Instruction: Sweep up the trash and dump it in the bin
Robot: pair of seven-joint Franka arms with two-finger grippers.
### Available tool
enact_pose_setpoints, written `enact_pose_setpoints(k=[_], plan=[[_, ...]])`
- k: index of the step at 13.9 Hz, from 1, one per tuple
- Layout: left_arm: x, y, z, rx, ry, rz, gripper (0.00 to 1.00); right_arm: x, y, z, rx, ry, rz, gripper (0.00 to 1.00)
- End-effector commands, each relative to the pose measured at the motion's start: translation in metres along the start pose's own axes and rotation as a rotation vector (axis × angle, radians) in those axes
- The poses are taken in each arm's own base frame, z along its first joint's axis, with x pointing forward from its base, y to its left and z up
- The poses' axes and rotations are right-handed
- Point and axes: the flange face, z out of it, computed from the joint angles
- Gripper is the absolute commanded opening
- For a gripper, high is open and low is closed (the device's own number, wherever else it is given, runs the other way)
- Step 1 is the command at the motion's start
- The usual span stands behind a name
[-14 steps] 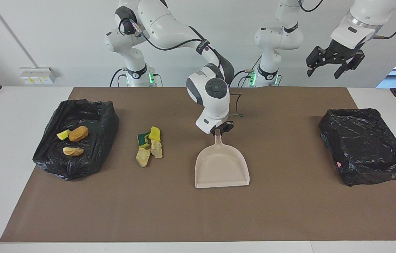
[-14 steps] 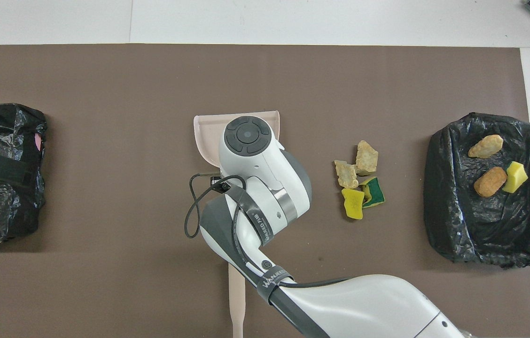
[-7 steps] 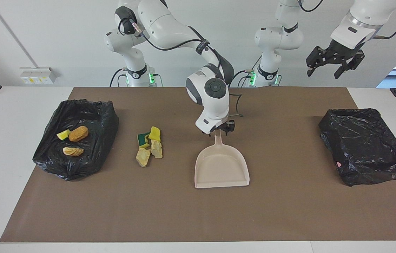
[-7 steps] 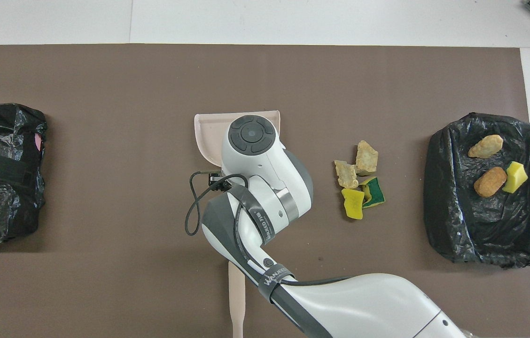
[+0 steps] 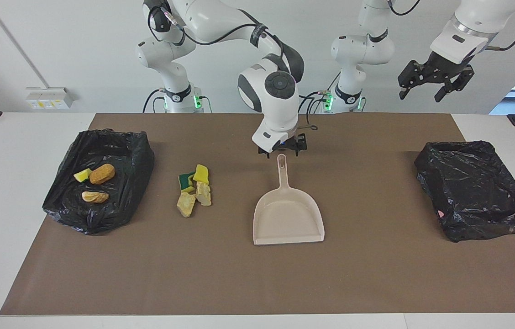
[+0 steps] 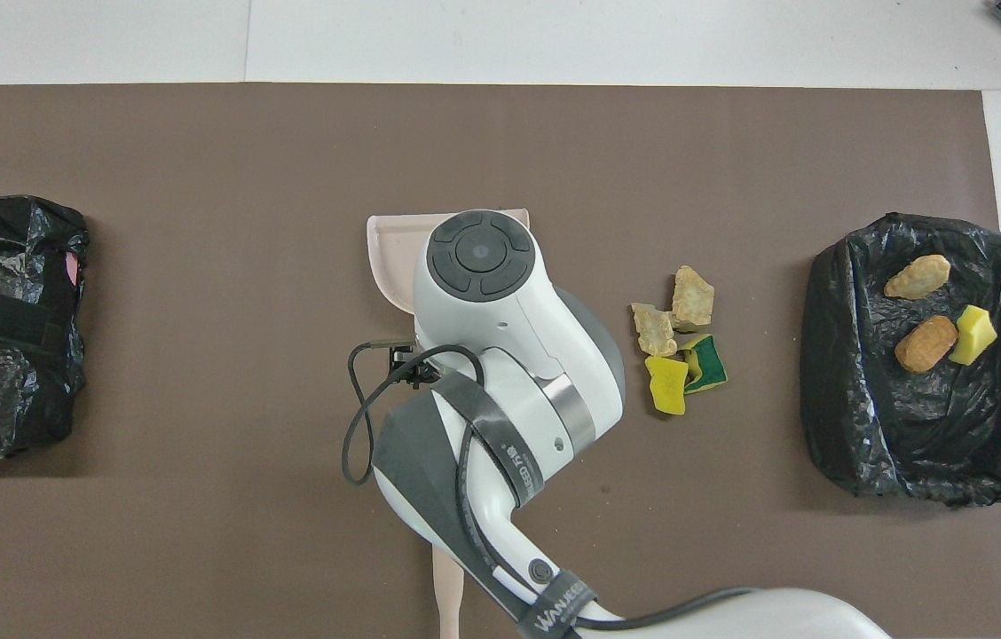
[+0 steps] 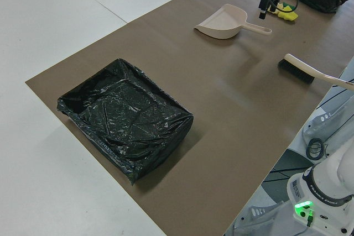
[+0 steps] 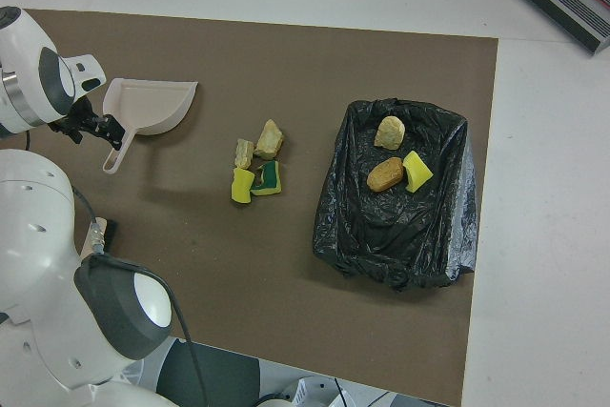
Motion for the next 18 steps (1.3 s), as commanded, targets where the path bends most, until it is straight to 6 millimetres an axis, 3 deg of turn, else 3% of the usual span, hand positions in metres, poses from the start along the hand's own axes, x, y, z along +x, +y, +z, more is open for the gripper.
enact_pose_setpoints(k=[1, 3, 6, 8, 12, 14, 18], plan=[[-0.003, -0.002, -0.006, 0.015, 0.011, 0.001, 1.0, -0.063, 0.013, -0.01, -0.02, -0.052, -0.008, 1.0], [-0.003, -0.002, -0.006, 0.015, 0.011, 0.001, 1.0, -0.115, 0.008, 0.015, -0.044, -0.085, -0.029, 1.0], [-0.002, -0.003, -0.006, 0.015, 0.009, -0.001, 1.0, -0.176, 0.016, 0.053, 0.005, -0.102, -0.007, 1.0], [-0.002, -0.002, -0.006, 0.015, 0.009, -0.006, 1.0, -0.208, 0.021, 0.072, 0.029, -0.114, 0.02, 1.0], [-0.003, 0.013, -0.001, 0.013, 0.003, 0.011, 1.0, -0.248, 0.0, 0.124, 0.022, -0.094, 0.09, 1.0], [-0.003, 0.049, 0.014, 0.018, 0.039, 0.049, 1.0, -0.26, -0.001, 0.138, 0.019, -0.093, 0.1, 1.0], [0.008, 0.113, 0.071, 0.029, 0.057, 0.064, 1.0, -0.276, -0.007, 0.158, 0.039, -0.086, 0.109, 1.0]])
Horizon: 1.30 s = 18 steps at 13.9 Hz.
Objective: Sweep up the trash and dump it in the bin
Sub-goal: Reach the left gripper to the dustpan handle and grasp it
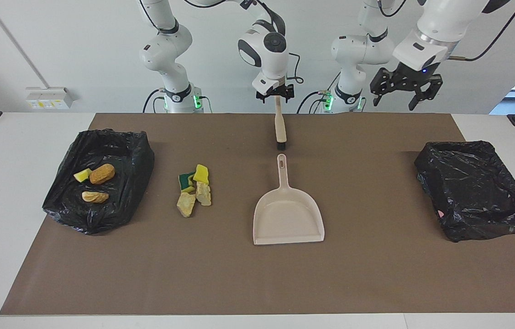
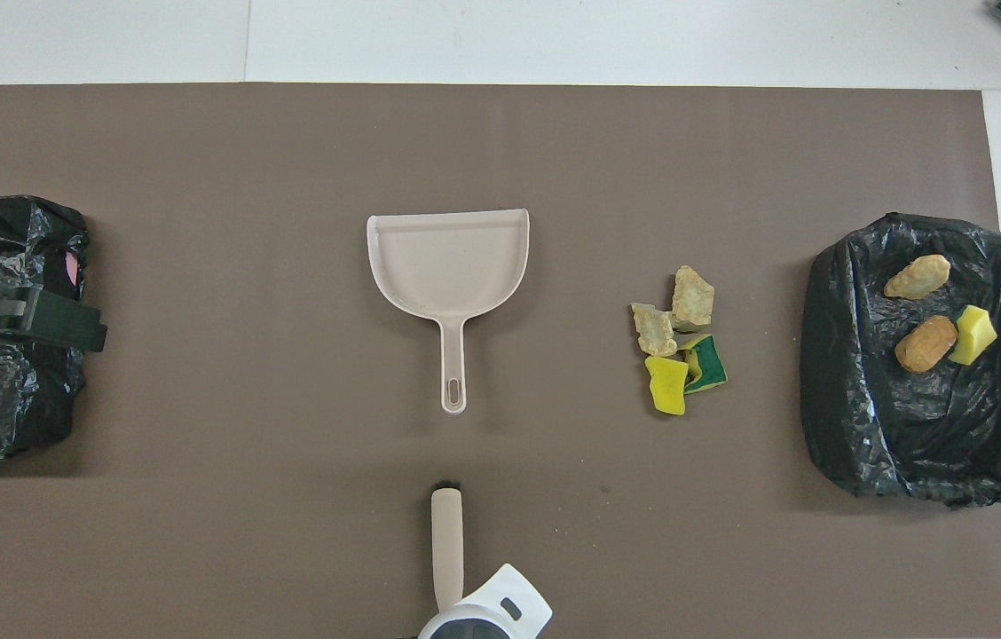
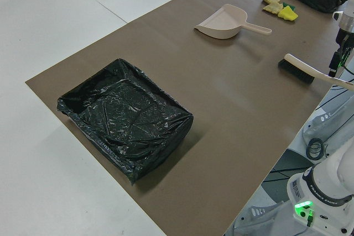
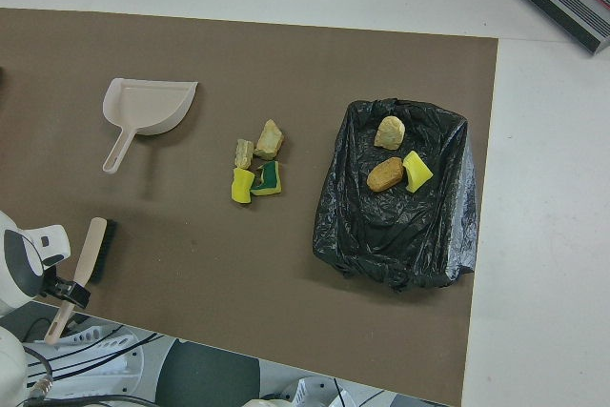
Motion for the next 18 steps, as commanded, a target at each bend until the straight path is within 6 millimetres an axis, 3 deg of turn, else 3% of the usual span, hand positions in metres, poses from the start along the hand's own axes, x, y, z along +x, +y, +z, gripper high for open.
enact_pose_setpoints(k=[1, 6, 7, 9, 10, 11, 12, 18], plan=[[0.003, 0.036, 0.047, 0.016, 0.038, -0.038, 1.0, -0.018, 0.003, 0.017, 0.02, 0.007, 0.018, 1.0], [0.022, 0.11, 0.136, 0.009, 0.042, -0.1, 1.0, -0.025, -0.002, 0.028, 0.022, 0.012, 0.026, 1.0], [0.027, 0.133, 0.158, 0.034, 0.044, -0.107, 1.0, -0.026, 0.001, 0.032, 0.015, 0.01, 0.024, 0.95], [0.034, 0.178, 0.206, 0.09, 0.071, -0.151, 1.0, -0.026, 0.001, 0.037, 0.015, 0.015, 0.02, 0.42], [0.039, 0.19, 0.223, 0.076, 0.081, -0.175, 1.0, -0.026, 0.001, 0.037, 0.015, 0.015, 0.019, 0.13], [0.042, 0.196, 0.238, 0.063, 0.074, -0.185, 1.0, -0.026, 0.001, 0.038, 0.014, 0.015, 0.025, 0.0], [0.042, 0.207, 0.247, 0.049, 0.074, -0.185, 1.0, -0.026, 0.0, 0.038, 0.013, 0.014, 0.033, 0.0], [0.05, 0.212, 0.268, 0.014, 0.082, -0.191, 1.0, -0.018, -0.002, 0.038, -0.002, 0.014, 0.022, 0.0]])
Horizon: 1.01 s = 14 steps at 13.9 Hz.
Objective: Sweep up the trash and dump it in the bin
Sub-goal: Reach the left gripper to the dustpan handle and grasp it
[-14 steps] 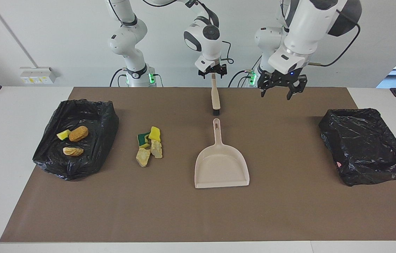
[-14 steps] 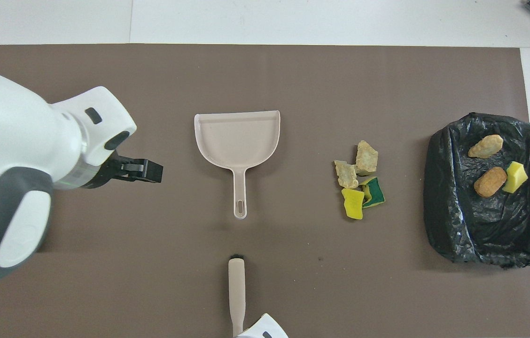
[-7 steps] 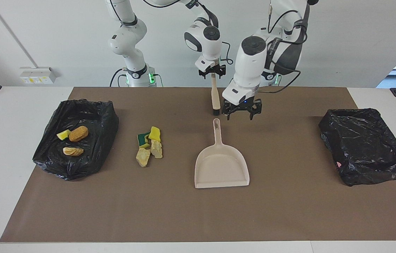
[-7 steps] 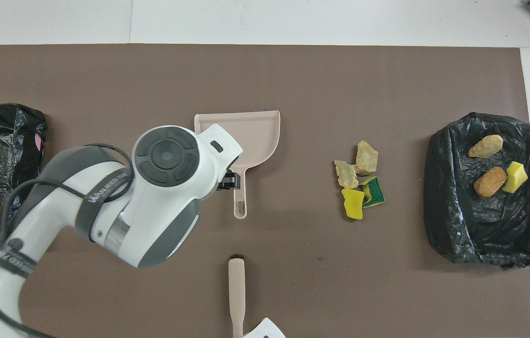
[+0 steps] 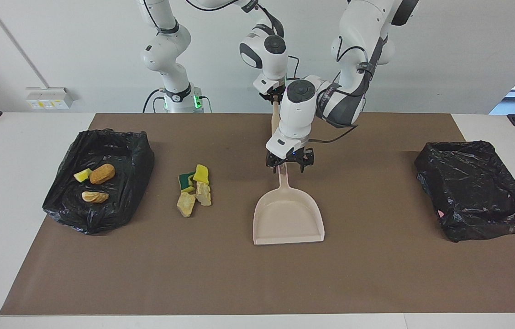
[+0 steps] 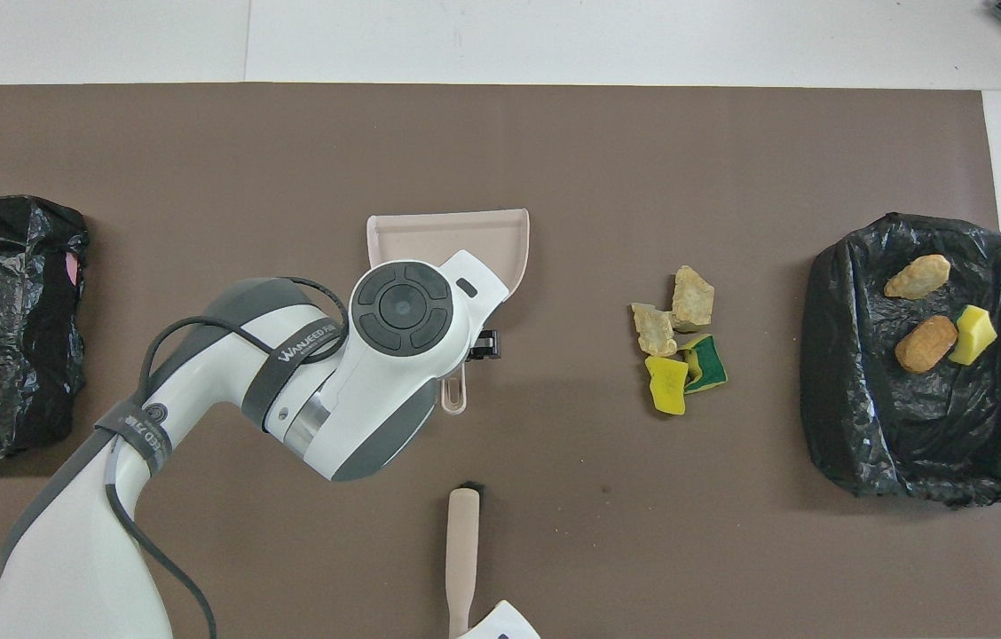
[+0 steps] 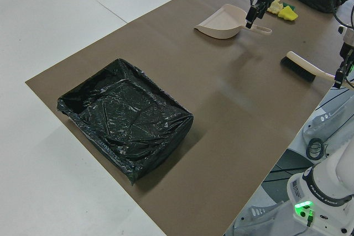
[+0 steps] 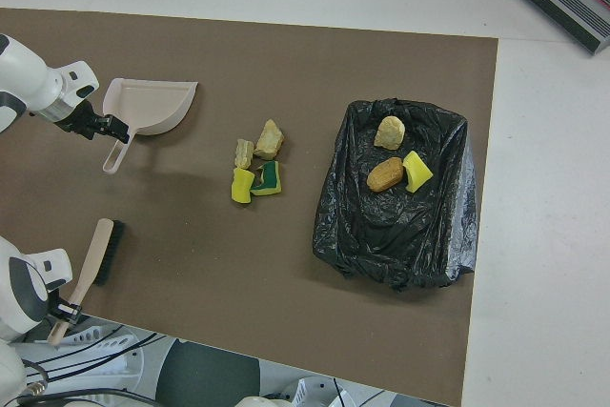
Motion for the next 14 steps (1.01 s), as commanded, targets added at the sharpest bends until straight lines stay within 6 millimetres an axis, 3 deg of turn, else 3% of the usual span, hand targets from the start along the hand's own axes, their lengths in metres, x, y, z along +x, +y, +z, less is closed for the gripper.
enact_pose_setpoints(k=[1, 3, 5, 10, 12, 14], plan=[[0.005, 0.004, 0.007, -0.012, 0.023, -0.011, 1.0, 0.005, 0.0, 0.001, 0.002, -0.001, 0.015, 0.0], [0.005, 0.005, 0.016, -0.007, 0.009, -0.008, 1.0, 0.004, 0.005, -0.003, -0.027, -0.011, 0.01, 0.0], [0.004, 0.007, 0.021, -0.01, 0.006, -0.005, 0.98, 0.009, 0.013, -0.02, -0.044, 0.003, 0.011, 0.0], [0.007, 0.008, 0.03, -0.029, 0.009, -0.006, 0.93, 0.023, 0.067, -0.099, -0.077, -0.007, -0.009, 0.0], [0.006, 0.007, 0.032, -0.022, 0.001, -0.004, 0.84, 0.033, 0.097, -0.123, -0.102, -0.017, -0.036, 0.0], [0.005, 0.007, 0.033, -0.019, -0.001, 0.0, 0.62, 0.047, 0.129, -0.145, -0.123, -0.022, -0.043, 0.0]])
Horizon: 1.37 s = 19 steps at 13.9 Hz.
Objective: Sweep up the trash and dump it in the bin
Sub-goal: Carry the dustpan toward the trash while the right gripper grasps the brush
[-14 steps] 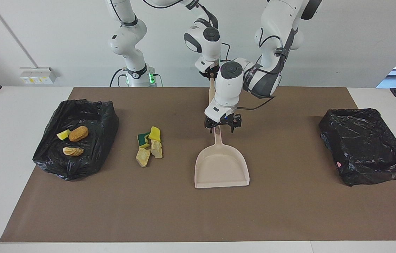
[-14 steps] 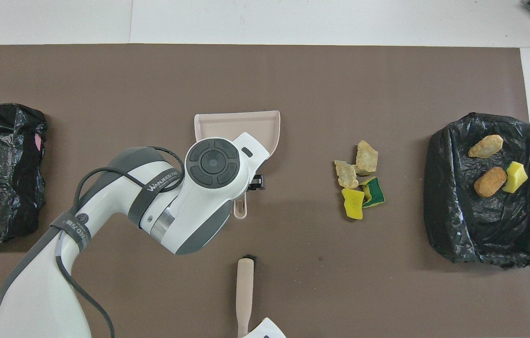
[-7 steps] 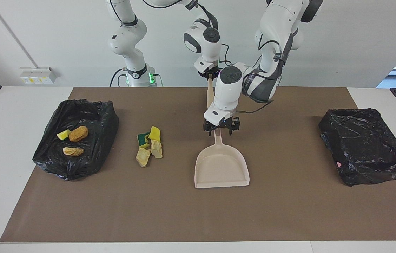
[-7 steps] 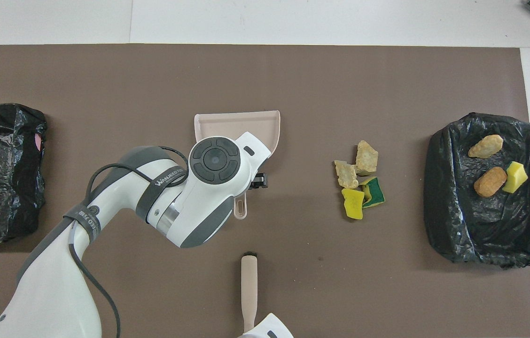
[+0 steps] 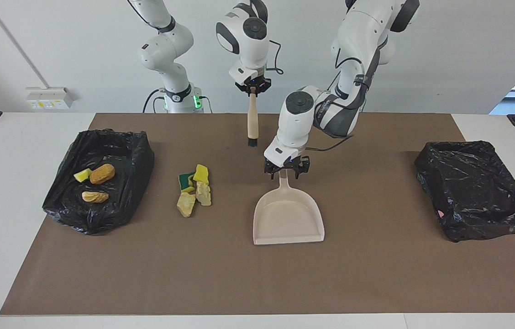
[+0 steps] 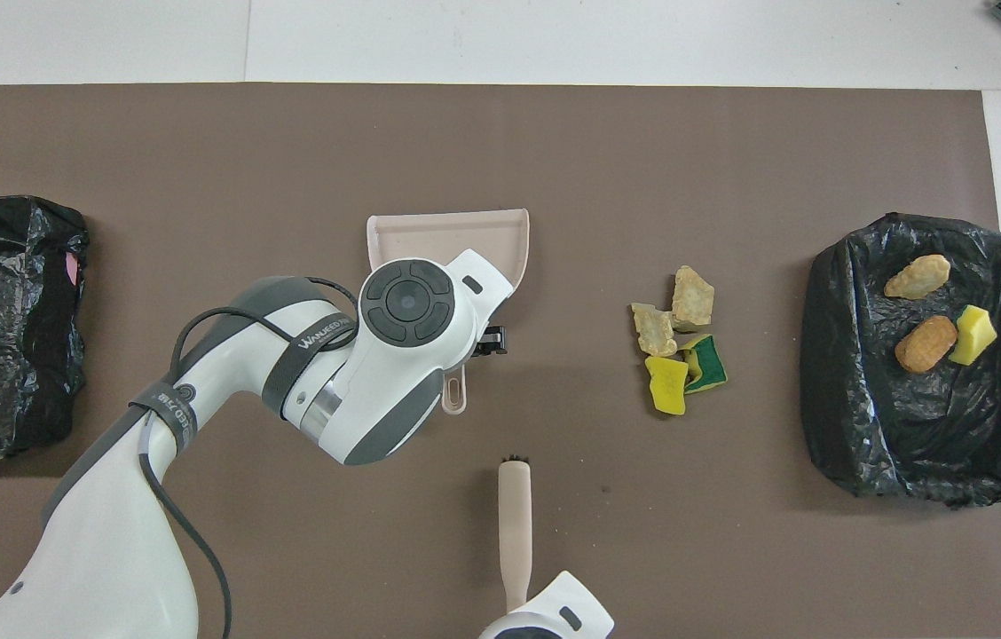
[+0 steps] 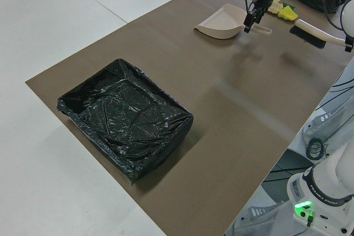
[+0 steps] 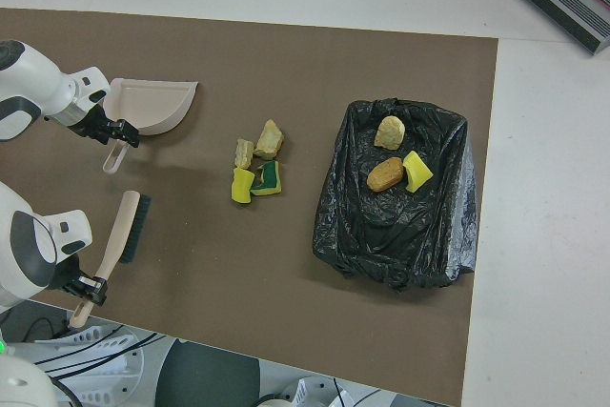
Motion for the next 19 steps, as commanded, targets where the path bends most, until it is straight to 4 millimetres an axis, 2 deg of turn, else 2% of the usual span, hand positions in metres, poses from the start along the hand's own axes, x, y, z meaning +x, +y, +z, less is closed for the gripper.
enact_pose_setpoints(k=[1, 3, 5, 7, 9, 12, 14, 16, 19], plan=[[-0.002, 0.0, 0.004, 0.016, 0.006, 0.003, 0.42, 0.015, 0.052, -0.023, -0.021, 0.013, -0.034, 0.0], [0.0, -0.001, 0.003, 0.027, 0.02, 0.015, 0.17, 0.035, 0.098, -0.04, -0.033, 0.013, -0.063, 0.0], [0.002, -0.002, 0.002, 0.062, 0.051, 0.051, 0.0, 0.058, 0.141, -0.048, -0.053, 0.027, -0.086, 0.0], [0.004, -0.005, -0.004, 0.073, 0.067, 0.093, 0.0, 0.081, 0.178, -0.049, -0.108, 0.05, -0.101, 0.0], [0.005, -0.016, -0.022, 0.116, 0.045, 0.199, 0.0, 0.107, 0.219, -0.044, -0.158, 0.044, -0.122, 0.0], [-0.002, -0.036, -0.041, 0.189, -0.031, 0.409, 0.0, 0.136, 0.23, -0.018, -0.241, 0.022, -0.121, 0.0], [0.003, -0.053, -0.049, 0.204, -0.056, 0.506, 0.0, 0.153, 0.245, -0.004, -0.249, 0.025, -0.097, 0.0], [0.005, -0.068, -0.054, 0.213, -0.107, 0.687, 0.0, 0.164, 0.244, 0.012, -0.25, 0.006, -0.101, 0.0], [0.005, -0.075, -0.051, 0.206, -0.158, 0.893, 0.0, 0.179, 0.236, 0.03, -0.237, 0.012, -0.115, 0.0]])
